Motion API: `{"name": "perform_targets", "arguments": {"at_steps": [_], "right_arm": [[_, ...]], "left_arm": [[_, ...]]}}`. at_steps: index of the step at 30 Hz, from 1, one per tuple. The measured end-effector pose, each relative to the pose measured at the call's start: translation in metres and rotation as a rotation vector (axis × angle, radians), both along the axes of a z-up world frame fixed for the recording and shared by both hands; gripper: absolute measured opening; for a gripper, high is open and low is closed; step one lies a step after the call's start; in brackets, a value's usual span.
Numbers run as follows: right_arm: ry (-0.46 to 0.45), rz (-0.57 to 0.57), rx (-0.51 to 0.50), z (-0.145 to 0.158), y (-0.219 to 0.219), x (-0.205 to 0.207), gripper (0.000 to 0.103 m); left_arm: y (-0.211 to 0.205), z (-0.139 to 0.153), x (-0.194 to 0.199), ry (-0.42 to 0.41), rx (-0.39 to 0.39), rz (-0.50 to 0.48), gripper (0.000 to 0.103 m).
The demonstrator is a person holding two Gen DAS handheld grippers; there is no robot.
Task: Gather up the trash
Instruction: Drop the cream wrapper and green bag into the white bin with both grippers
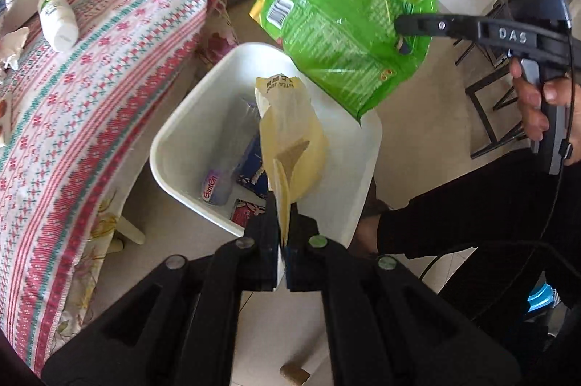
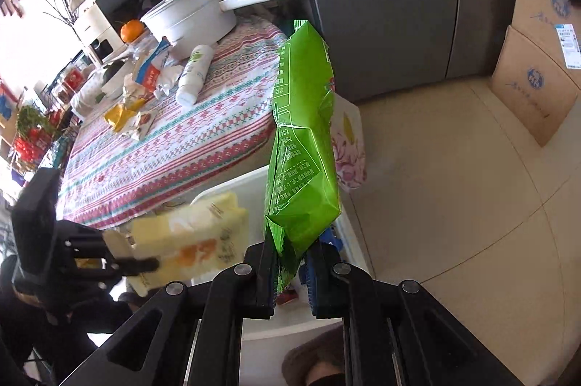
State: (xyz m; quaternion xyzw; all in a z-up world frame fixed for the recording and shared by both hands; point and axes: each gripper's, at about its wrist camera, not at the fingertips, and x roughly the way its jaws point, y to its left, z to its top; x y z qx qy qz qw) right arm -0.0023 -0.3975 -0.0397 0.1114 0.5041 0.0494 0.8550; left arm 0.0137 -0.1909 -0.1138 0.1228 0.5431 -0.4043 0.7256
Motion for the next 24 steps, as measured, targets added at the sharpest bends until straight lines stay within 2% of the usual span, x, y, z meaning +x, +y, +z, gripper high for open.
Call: {"name": "perform_targets", "arguments": {"at_steps": [5,6,8,13,15,21,24], "right_arm": [[0.016,-0.012,-0.002,-0.005,-0.007,-0.002,0.013],[0.021,-0.013,-0.002,-0.006,-0.008,-0.002,0.013],[0.032,-0.008,0.0,-0.009,-0.009,-0.002,0.013],[0.064,0.042,-0.008,-0.016,-0.003,-0.004,0.013],[0.085,0.07,-0.008,-0.021,0.003,-0.004,0.013],[0.166,0.146,-0.004,-0.039,0.022,-0.005,0.013],[0.201,0.176,0.024,-0.045,0.03,-0.002,0.014]], "left_arm": [[-0.018,-0.017,-0.001,0.012,0.034,-0.035,0.005],[-0.019,-0.017,-0.002,0.009,0.035,-0.035,0.015],[-0.018,-0.013,-0.001,0.002,0.026,-0.032,0.026],[-0.007,-0.001,0.008,-0.037,0.027,0.007,0.037],[0.002,0.003,0.011,-0.055,0.028,0.036,0.047],[0.034,0.016,0.022,-0.101,0.023,0.131,0.063],[0.051,0.021,0.025,-0.112,0.018,0.171,0.067]]}}
